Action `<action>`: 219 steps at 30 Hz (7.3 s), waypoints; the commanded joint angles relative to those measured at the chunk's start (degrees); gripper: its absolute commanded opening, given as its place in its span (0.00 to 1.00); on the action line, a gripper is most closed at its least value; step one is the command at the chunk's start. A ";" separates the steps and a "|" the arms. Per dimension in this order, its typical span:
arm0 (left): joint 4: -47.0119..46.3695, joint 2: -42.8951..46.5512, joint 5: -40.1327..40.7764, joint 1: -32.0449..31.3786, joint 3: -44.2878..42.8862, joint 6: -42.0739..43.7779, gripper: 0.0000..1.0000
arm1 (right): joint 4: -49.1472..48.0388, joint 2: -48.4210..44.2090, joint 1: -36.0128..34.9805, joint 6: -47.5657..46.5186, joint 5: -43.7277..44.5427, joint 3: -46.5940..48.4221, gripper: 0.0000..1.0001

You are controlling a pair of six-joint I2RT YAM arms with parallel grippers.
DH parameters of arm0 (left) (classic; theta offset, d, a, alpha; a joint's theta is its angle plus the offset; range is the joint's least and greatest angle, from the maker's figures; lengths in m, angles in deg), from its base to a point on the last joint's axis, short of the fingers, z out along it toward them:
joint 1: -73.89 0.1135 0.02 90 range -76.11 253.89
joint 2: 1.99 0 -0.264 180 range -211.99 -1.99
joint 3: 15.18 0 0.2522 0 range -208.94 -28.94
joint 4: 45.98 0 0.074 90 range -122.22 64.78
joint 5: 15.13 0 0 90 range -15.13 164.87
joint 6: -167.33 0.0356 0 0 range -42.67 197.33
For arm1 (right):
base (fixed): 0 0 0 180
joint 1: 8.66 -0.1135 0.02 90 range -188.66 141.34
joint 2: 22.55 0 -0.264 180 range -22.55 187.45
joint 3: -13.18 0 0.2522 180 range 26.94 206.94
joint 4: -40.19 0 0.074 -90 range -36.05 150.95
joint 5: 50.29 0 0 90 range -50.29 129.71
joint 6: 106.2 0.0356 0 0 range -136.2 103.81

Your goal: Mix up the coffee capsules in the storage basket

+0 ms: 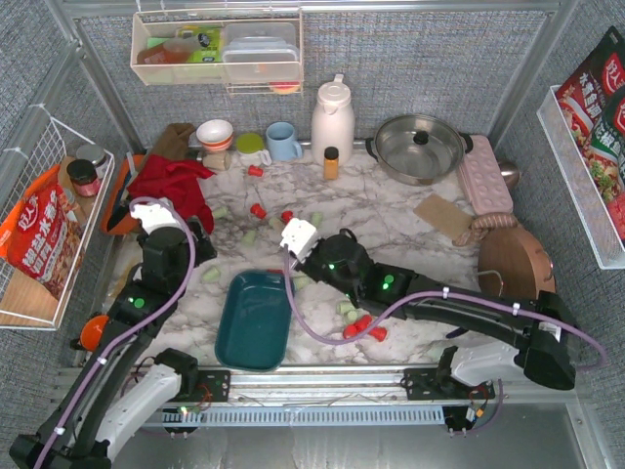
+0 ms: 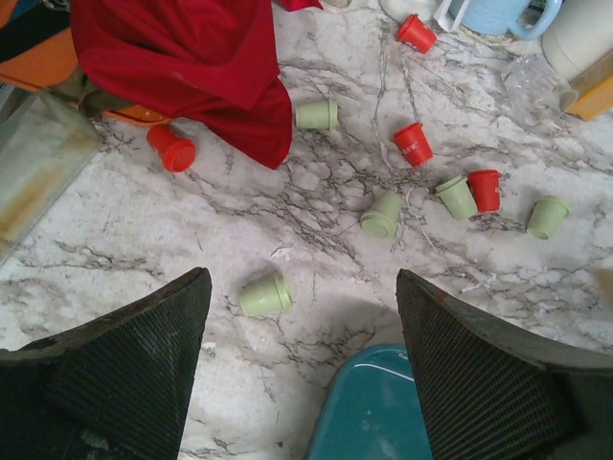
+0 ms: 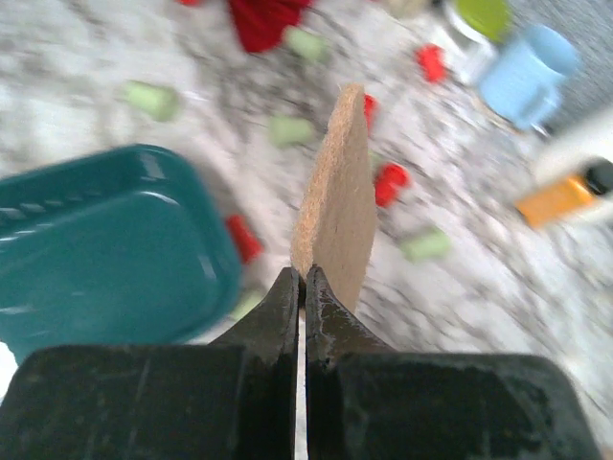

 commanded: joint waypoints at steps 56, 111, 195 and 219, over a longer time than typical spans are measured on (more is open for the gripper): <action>12.05 -23.11 -16.52 -1.61 3.72 -16.87 0.68 | 11.97 -6.44 33.61 23.38 17.21 -3.00 0.99; -5.76 -15.31 -16.54 -7.54 -7.69 2.77 0.00 | 7.85 -6.19 32.42 26.86 0.01 -4.82 0.99; -41.14 -21.47 -15.99 -7.52 -2.84 4.46 0.99 | 23.69 14.73 52.24 26.11 -6.99 13.63 0.00; -40.93 -22.05 -16.65 -7.46 -3.10 4.83 0.99 | 31.10 28.86 56.88 24.74 -16.25 21.51 0.45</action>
